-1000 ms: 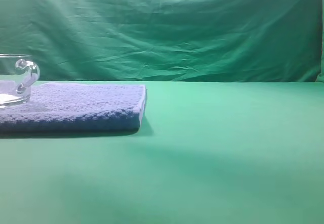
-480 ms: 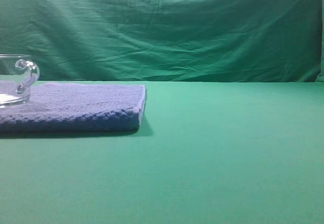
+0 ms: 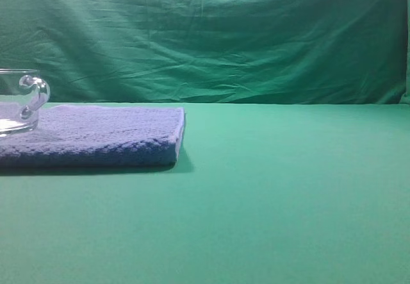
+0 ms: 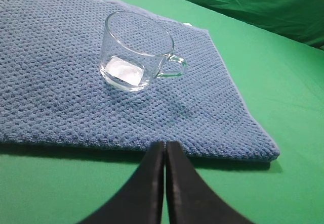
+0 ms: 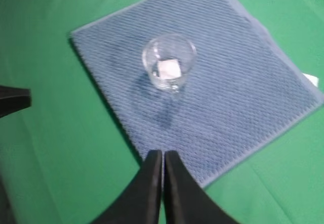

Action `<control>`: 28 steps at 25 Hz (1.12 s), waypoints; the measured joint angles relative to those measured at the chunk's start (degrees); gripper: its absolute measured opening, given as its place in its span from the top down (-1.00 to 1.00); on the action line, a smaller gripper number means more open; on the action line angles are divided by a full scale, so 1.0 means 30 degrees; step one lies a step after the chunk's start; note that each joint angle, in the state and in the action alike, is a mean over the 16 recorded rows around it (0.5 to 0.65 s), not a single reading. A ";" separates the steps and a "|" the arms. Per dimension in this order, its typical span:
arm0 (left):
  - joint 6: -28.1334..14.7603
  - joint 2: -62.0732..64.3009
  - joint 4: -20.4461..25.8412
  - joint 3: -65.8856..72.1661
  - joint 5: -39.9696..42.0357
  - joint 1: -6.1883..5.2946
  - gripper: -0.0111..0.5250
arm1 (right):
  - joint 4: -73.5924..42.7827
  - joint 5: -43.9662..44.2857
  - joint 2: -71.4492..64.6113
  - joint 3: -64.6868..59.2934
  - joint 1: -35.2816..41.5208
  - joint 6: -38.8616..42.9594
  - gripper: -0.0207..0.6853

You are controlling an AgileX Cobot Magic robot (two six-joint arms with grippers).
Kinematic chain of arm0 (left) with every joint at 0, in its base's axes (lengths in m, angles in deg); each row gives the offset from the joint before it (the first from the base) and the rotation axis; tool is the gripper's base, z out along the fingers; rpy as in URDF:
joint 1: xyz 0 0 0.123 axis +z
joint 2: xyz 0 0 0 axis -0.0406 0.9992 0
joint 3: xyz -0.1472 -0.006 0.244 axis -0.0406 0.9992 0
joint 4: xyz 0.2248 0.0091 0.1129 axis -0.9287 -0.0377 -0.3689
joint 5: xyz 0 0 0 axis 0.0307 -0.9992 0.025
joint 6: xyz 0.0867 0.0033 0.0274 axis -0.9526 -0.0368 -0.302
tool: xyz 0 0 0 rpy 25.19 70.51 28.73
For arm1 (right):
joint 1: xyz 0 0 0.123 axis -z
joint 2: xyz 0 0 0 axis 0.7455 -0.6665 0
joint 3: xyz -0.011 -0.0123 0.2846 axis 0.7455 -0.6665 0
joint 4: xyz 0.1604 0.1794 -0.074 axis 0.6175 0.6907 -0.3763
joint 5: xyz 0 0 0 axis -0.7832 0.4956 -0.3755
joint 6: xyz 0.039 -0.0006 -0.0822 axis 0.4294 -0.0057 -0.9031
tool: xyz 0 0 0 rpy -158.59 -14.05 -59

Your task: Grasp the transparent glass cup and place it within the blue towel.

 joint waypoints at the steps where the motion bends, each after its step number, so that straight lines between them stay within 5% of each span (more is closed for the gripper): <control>1: 0.0000 0.0000 0.0000 0.0000 0.0000 0.0000 0.96 | -0.0375 -0.0134 0.0494 -0.0433 0.0047 0.0396 0.94; 15: 0.0000 0.0000 0.0000 0.0000 0.0000 0.0000 0.96 | -0.0912 -0.6316 0.9104 -1.2130 0.4475 0.2970 0.94; 28: 0.0000 0.0000 0.0000 0.0000 0.0000 0.0000 0.96 | 0.0526 -1.3390 1.8025 -2.2591 1.1532 0.1398 0.94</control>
